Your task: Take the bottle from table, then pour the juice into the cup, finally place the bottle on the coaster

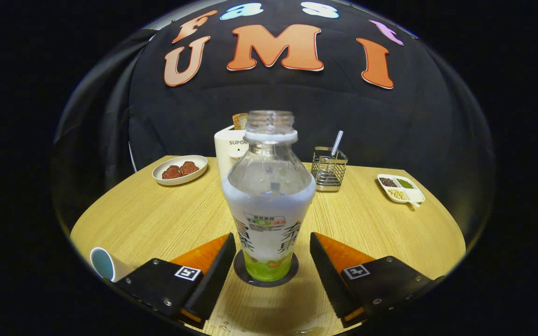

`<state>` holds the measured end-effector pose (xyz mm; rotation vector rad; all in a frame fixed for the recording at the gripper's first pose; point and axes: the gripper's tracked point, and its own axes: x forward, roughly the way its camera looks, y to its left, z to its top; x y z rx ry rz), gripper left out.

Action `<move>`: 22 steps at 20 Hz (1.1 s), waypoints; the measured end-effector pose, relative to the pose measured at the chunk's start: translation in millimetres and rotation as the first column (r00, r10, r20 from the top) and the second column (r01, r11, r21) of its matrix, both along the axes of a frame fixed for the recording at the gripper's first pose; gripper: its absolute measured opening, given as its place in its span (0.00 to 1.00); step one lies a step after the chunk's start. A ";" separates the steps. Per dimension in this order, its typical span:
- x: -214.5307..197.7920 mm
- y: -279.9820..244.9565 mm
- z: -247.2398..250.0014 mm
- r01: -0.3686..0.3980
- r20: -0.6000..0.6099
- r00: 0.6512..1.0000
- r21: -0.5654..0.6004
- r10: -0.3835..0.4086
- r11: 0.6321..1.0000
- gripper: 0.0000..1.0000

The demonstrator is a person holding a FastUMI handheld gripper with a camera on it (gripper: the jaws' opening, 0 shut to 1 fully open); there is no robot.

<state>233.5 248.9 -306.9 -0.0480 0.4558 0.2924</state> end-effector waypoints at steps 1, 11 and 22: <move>-4.8 -1.7 6.7 0.000 0.006 1.000 0.003 0.000 1.000 0.97; -98.2 -65.1 145.7 0.020 0.153 0.988 0.081 -0.032 0.997 0.97; -209.1 -170.3 237.5 0.135 0.314 0.936 0.104 -0.162 0.985 0.97</move>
